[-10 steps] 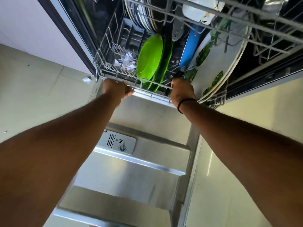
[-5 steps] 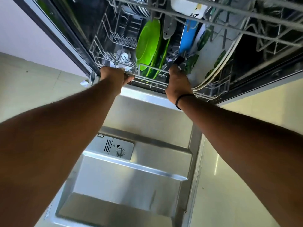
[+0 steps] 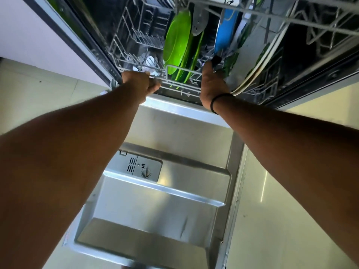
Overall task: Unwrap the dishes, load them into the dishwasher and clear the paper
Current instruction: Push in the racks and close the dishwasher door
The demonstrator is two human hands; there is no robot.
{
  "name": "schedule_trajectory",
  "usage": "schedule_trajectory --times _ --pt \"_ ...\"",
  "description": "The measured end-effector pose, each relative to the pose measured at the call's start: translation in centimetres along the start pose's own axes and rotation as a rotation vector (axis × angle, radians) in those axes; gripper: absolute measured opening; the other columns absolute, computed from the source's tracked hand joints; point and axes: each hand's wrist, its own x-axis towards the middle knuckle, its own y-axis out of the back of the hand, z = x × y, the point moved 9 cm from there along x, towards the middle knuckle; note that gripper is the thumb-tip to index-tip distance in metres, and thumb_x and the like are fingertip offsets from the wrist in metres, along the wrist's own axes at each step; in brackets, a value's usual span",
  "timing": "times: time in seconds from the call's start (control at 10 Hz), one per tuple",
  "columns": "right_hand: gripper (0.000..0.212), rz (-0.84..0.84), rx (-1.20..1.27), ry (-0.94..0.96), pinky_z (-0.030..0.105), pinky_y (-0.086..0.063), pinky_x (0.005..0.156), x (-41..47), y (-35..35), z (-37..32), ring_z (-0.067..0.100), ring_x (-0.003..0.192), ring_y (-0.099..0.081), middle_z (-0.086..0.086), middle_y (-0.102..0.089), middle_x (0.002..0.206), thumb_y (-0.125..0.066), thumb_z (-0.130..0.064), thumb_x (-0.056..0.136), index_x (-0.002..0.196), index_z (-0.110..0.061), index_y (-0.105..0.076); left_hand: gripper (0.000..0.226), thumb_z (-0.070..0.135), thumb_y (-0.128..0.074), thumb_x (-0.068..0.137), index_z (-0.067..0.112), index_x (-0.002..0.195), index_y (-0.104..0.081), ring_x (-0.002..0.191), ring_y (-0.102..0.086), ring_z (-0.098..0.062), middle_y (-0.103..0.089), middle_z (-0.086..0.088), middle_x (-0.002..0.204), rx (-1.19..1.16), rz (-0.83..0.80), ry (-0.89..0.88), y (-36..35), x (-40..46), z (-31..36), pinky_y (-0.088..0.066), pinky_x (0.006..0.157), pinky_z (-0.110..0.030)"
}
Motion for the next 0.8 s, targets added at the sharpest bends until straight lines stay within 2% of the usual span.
schedule_trajectory --times 0.1,0.2,0.3,0.4,0.5,0.6,0.7,0.8 --pt "0.059 -0.074 -0.027 -0.015 0.047 -0.040 0.104 0.0 0.2 0.3 0.046 0.129 -0.047 0.034 -0.029 0.148 -0.036 -0.001 0.102 0.156 -0.008 -0.014 0.043 0.020 -0.030 0.109 0.002 0.146 -0.044 0.105 -0.067 -0.025 -0.066 -0.009 0.109 -0.185 -0.061 0.146 -0.7 -2.1 -1.2 -0.061 0.082 -0.036" --pt "0.076 -0.200 0.069 -0.040 0.050 -0.030 0.114 -1.1 -0.5 0.6 0.048 0.143 -0.029 0.031 -0.007 0.160 -0.044 -0.007 0.100 0.161 -0.017 -0.001 0.038 0.025 -0.042 0.107 0.008 0.140 -0.050 0.090 -0.073 -0.024 -0.067 -0.013 0.123 -0.033 -0.104 0.114 -1.0 -4.2 -2.5 -0.062 0.070 -0.032" --pt "0.101 -0.140 0.135 0.026 0.046 -0.033 0.115 -5.2 -0.7 0.2 0.050 0.147 -0.024 0.030 0.009 0.163 -0.048 0.013 0.088 0.161 -0.031 0.006 0.039 0.023 -0.060 0.102 0.016 0.138 -0.048 0.065 -0.070 -0.022 -0.070 -0.014 0.108 0.023 -0.022 0.050 0.9 -5.8 -5.0 -0.054 0.044 -0.024" --pt "0.096 -0.067 0.204 0.095 0.046 -0.039 0.115 -11.3 -1.3 0.7 0.046 0.148 -0.025 0.024 0.002 0.164 -0.053 0.011 0.085 0.161 -0.029 -0.009 0.044 0.023 -0.059 0.102 0.017 0.143 -0.044 0.072 -0.071 -0.024 -0.072 -0.011 0.103 0.000 -0.015 0.102 3.0 -7.8 -8.3 -0.052 0.045 -0.022" --pt "0.080 -0.150 0.244 0.029 0.048 -0.039 0.112 -17.1 -4.1 2.2 0.045 0.142 -0.033 0.023 -0.012 0.161 -0.056 -0.004 0.093 0.159 -0.025 -0.017 0.036 0.022 -0.061 0.100 0.017 0.134 -0.049 0.074 -0.072 -0.026 -0.072 -0.012 0.097 -0.015 -0.038 0.180 5.5 -10.9 -12.2 -0.059 0.060 -0.031" --pt "0.073 -0.256 0.275 -0.020 0.048 -0.041 0.111 -23.4 -7.4 3.1 0.042 0.137 -0.042 0.022 -0.023 0.156 -0.059 -0.012 0.095 0.156 -0.024 -0.022 0.010 0.017 -0.062 0.100 0.016 0.110 -0.060 0.068 -0.065 -0.029 -0.067 -0.013 0.084 0.089 -0.077 0.172 8.3 -15.0 -15.8 -0.051 0.060 -0.032" --pt "0.071 -0.346 0.288 -0.043 0.045 -0.043 0.111 -28.8 -10.1 3.0 0.038 0.133 -0.046 0.020 -0.034 0.149 -0.061 -0.017 0.095 0.156 -0.022 -0.024 0.020 0.019 -0.066 0.097 0.010 0.114 -0.065 0.065 -0.064 -0.026 -0.070 -0.013 0.085 0.297 -0.102 0.193 11.1 -19.6 -21.5 -0.051 0.054 -0.028" --pt "0.067 -0.441 0.316 -0.086 0.044 -0.042 0.109 -33.6 -12.4 2.5 0.035 0.132 -0.046 0.016 -0.041 0.144 -0.059 -0.018 0.097 0.155 -0.022 -0.026 0.033 0.023 -0.072 0.093 0.011 0.122 -0.063 0.054 -0.061 -0.018 -0.071 -0.009 0.081 0.315 -0.116 0.297 12.9 -24.8 -27.5 -0.045 0.045 -0.022"
